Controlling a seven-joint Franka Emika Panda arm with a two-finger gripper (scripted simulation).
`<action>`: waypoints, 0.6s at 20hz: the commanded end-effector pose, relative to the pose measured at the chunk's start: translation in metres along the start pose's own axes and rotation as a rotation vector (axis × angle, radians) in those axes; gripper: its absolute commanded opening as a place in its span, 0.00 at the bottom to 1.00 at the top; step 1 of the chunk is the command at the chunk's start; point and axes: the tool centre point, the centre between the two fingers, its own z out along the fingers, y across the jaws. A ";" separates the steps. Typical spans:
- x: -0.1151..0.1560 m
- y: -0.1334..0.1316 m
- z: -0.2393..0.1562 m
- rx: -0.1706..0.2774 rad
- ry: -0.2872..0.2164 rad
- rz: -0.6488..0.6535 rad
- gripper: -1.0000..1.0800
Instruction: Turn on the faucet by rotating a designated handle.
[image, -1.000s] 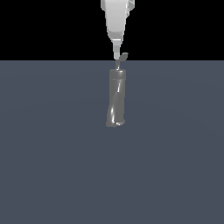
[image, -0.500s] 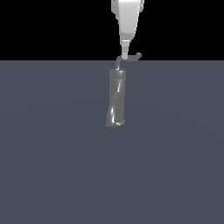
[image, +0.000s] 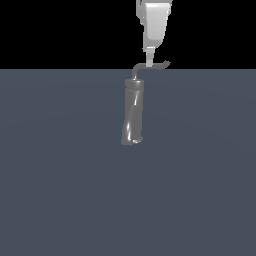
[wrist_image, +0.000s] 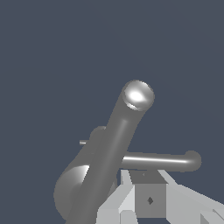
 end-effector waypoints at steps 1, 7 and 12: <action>0.002 -0.003 0.000 0.001 0.000 0.002 0.00; 0.012 -0.020 0.000 0.002 0.002 0.016 0.00; 0.021 -0.033 0.000 0.003 0.005 0.027 0.00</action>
